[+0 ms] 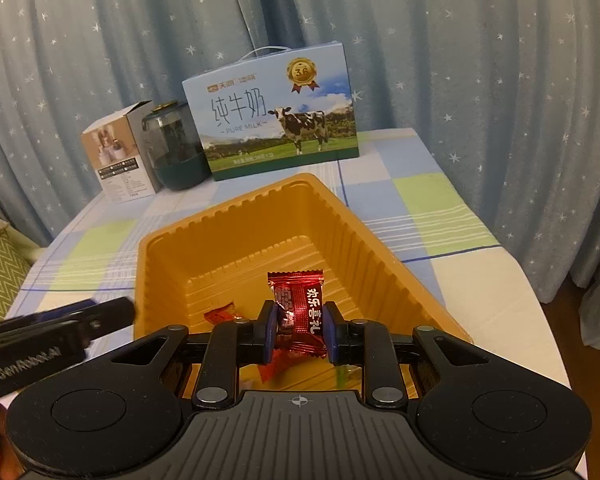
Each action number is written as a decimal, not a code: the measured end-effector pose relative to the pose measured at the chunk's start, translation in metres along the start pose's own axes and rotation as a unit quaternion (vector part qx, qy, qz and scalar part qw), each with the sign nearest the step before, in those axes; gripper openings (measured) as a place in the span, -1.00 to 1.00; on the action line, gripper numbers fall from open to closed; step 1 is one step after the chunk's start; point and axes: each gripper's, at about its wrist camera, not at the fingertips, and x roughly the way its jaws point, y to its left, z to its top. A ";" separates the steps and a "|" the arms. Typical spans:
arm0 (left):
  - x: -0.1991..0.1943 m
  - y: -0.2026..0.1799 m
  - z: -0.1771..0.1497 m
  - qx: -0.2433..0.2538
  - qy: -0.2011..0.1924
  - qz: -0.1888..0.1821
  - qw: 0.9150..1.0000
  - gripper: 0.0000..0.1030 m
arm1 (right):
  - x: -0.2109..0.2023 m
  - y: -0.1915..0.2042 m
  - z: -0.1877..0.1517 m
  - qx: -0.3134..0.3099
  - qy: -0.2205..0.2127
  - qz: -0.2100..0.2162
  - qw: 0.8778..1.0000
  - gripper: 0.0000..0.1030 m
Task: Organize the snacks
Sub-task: 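Carry the red candy over the orange tray and open the right gripper, then move both grippers back toward the remaining snack pile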
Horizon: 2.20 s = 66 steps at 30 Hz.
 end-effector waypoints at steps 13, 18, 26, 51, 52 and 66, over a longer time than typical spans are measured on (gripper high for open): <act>-0.015 0.023 0.000 0.003 -0.005 0.028 1.000 -0.08 | 0.001 0.000 0.001 0.028 -0.003 0.002 1.000 -0.22; -0.018 0.029 0.002 -0.001 -0.006 0.033 0.999 -0.06 | -0.004 0.001 0.002 0.031 -0.018 0.000 0.999 -0.01; -0.023 0.037 0.001 -0.001 -0.009 0.043 0.999 0.07 | -0.004 0.014 0.003 0.021 -0.023 0.007 0.999 -0.01; -0.050 0.099 -0.001 -0.011 -0.020 0.116 0.993 0.38 | 0.005 0.084 -0.007 -0.042 -0.024 0.063 0.997 -0.01; -0.052 0.104 -0.001 -0.015 -0.020 0.123 0.992 0.38 | 0.005 0.087 -0.008 -0.044 -0.024 0.067 0.997 -0.01; -0.080 0.170 -0.011 -0.049 -0.016 0.190 0.981 0.44 | 0.012 0.141 -0.019 -0.080 -0.010 0.118 0.990 -0.01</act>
